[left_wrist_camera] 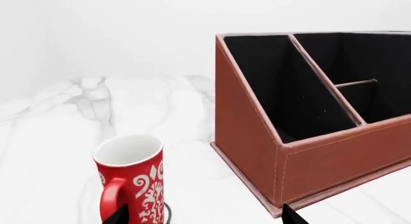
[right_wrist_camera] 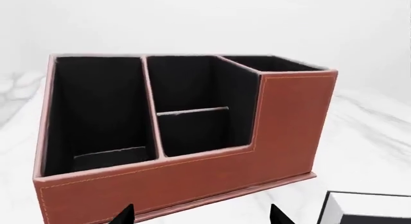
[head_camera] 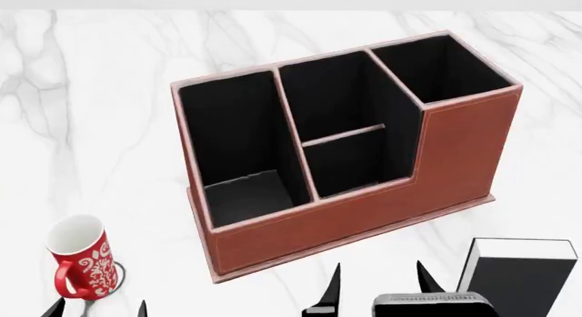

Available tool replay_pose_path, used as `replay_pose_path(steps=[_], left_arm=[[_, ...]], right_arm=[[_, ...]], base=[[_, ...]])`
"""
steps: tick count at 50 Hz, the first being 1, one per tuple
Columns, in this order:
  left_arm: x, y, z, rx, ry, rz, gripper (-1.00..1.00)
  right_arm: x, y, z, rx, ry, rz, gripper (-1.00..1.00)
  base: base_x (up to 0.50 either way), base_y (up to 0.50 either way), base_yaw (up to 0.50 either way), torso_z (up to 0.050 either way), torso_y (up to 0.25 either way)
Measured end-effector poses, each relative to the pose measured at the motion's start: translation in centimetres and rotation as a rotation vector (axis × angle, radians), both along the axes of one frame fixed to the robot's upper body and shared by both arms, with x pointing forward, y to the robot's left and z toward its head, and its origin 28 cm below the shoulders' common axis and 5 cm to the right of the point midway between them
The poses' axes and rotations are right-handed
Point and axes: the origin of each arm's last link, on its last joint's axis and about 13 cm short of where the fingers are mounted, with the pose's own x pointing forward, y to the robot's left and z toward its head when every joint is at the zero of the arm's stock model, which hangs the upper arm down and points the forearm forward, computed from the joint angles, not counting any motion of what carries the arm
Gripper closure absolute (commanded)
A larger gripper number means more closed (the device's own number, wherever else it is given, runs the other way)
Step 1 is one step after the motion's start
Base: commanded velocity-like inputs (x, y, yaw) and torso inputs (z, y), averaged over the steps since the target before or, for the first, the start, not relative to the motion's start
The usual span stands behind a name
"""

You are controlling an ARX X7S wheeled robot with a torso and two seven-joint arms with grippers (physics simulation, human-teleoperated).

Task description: Pick up the book and place it in the left compartment of the caddy.

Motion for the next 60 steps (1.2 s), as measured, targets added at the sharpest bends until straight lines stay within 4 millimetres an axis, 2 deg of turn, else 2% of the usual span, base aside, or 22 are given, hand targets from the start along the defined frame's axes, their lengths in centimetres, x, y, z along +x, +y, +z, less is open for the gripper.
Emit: replay_pose_path(steps=[7,16,30,56,60], left_arm=[[0.0,0.0,0.0,0.002,0.000,0.000,-1.00],[0.0,0.0,0.0,0.001,-0.002,-0.001,-1.00],[0.0,0.1,0.0,0.002,-0.001,-0.002,-1.00],[-0.1,0.0,-0.1,0.001,0.001,-0.008,-1.00],[-0.1,0.0,-0.1,0.002,0.004,-0.008,-1.00]], right_arm=[[0.1,-0.1,2.7,-0.044,-0.031,-0.007,-1.00],[0.1,-0.1,4.0,-0.076,-0.037,-0.012,-1.00],[0.3,0.1,4.4,-0.088,-0.018,0.013,-1.00],[0.4,0.4,4.3,-0.108,-0.012,0.008,-1.00],[0.4,0.5,4.2,-0.106,-0.008,0.018,-1.00]], base=[[0.00,0.00,0.00,0.000,0.000],[0.00,0.00,0.00,0.000,0.000],[0.00,-0.37,0.00,0.000,0.000],[0.00,-0.05,0.00,0.000,0.000],[0.46,0.00,0.00,0.000,0.000]])
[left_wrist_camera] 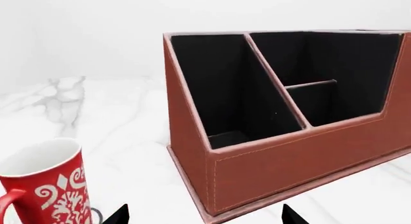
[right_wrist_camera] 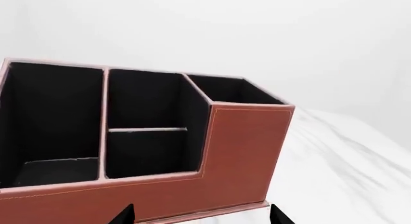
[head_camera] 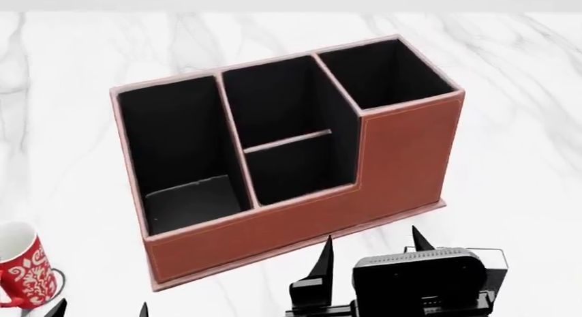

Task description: Pick up the book and place it in the left compartment of the caddy.

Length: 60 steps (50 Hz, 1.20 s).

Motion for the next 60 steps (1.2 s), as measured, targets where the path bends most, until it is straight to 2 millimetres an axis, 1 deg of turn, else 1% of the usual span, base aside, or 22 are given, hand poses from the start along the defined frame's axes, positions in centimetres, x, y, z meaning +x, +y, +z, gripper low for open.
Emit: replay_pose_path(steps=[21,43,45,48,60], left_arm=[[0.0,0.0,0.0,0.002,-0.003,-0.001,-1.00],[0.0,0.0,0.0,0.001,-0.001,0.001,-1.00],[0.0,0.0,0.0,0.001,-0.001,0.002,-1.00],[0.0,0.0,0.1,0.000,-0.001,0.002,-1.00],[0.1,0.1,0.1,-0.002,0.000,0.006,-1.00]], right_arm=[[0.1,0.3,-0.2,-0.015,0.013,0.020,-1.00],[0.0,0.3,-0.1,0.010,0.037,0.013,-1.00],[0.0,0.3,0.2,0.019,0.042,0.010,-1.00],[-0.1,0.2,1.2,0.032,0.045,0.002,-1.00],[0.5,-0.6,7.1,0.046,0.045,0.001,-1.00]], base=[[0.50,0.00,0.00,0.000,0.000],[0.00,0.00,0.00,0.000,0.001],[0.00,0.00,0.00,0.000,0.000],[0.00,0.00,0.00,0.000,0.000],[0.00,0.00,0.00,0.000,0.000]])
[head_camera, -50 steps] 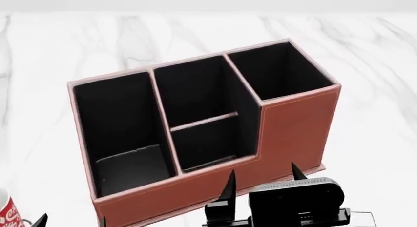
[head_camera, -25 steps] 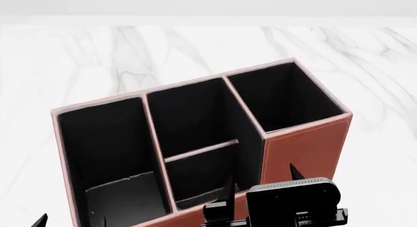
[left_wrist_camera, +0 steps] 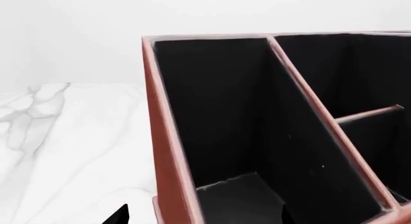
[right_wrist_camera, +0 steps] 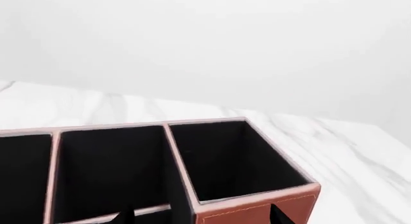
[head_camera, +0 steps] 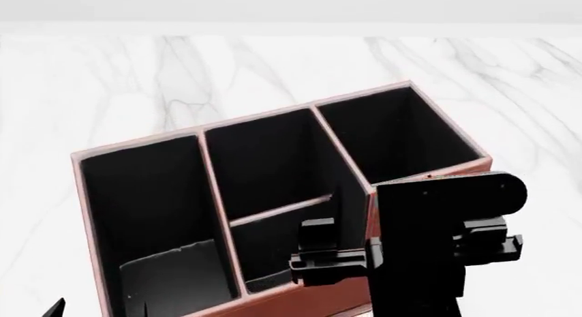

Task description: Pick up the book and place it in the left compartment of the caddy.

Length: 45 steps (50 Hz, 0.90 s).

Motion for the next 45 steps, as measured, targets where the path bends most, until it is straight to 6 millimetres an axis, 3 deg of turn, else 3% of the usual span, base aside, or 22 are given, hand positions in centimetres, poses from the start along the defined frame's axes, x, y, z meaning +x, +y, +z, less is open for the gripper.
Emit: replay_pose_path(steps=[7,16,33,45], left_arm=[[0.0,0.0,0.0,-0.001,0.000,0.002,-1.00],[0.0,0.0,0.0,-0.003,0.001,0.003,-1.00],[0.1,0.0,0.0,-0.005,0.004,0.005,-1.00],[0.1,0.0,-0.1,-0.004,0.006,0.009,-1.00]], right_arm=[[0.3,-0.4,2.3,0.007,0.018,0.012,-1.00],[0.4,-0.8,3.7,-0.003,0.034,0.022,-1.00],[0.6,-2.5,8.3,-0.084,0.152,0.245,-1.00],[0.8,-3.9,10.4,-0.135,0.238,0.382,-1.00]], base=[[0.00,0.00,0.00,0.000,0.000],[0.00,0.00,0.00,0.000,0.000],[0.00,0.00,0.00,0.000,0.000],[0.00,0.00,0.00,0.000,0.000]])
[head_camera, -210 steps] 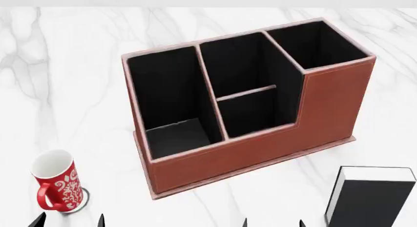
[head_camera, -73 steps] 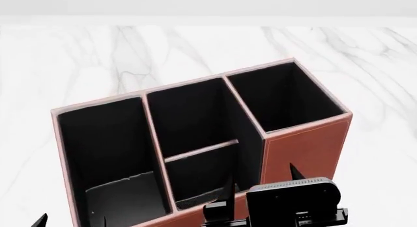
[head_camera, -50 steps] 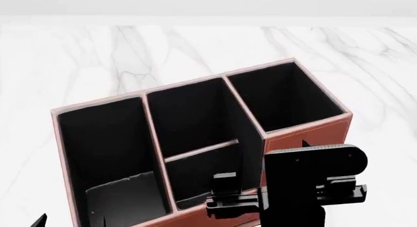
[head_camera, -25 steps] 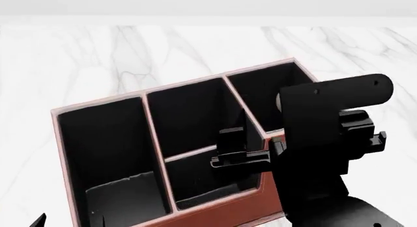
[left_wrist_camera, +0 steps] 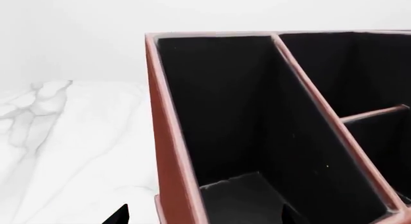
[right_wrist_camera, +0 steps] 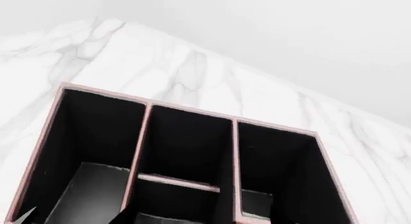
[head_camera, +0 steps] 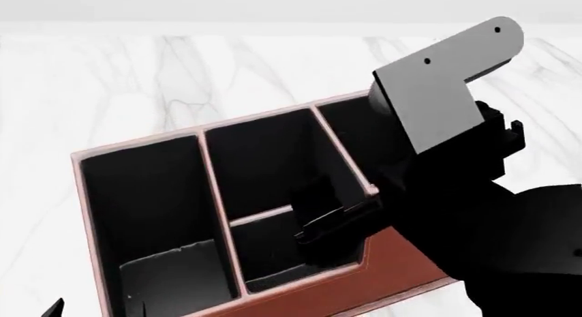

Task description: Pick up the book and place it in the left compartment of the caddy.

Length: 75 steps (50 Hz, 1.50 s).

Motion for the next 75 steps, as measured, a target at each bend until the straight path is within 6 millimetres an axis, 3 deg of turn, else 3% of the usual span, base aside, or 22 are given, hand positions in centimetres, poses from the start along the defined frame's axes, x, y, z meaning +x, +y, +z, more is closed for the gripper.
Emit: replay_pose_path(steps=[14,37,75], left_arm=[[0.1,0.0,0.0,0.000,0.002,0.004,-1.00],[0.1,0.0,-0.1,0.003,0.006,0.007,-1.00],[0.2,0.0,-0.2,0.007,0.008,0.010,-1.00]], right_arm=[[-0.2,-0.8,1.7,-0.223,0.117,0.144,-1.00],[-0.6,-2.0,1.1,-0.556,0.352,0.288,-1.00],[-0.5,-3.8,-1.2,-0.709,0.597,0.185,-1.00]], base=[[0.00,0.00,0.00,0.000,0.000],[0.00,0.00,0.00,0.000,0.000],[0.00,0.00,0.00,0.000,0.000]])
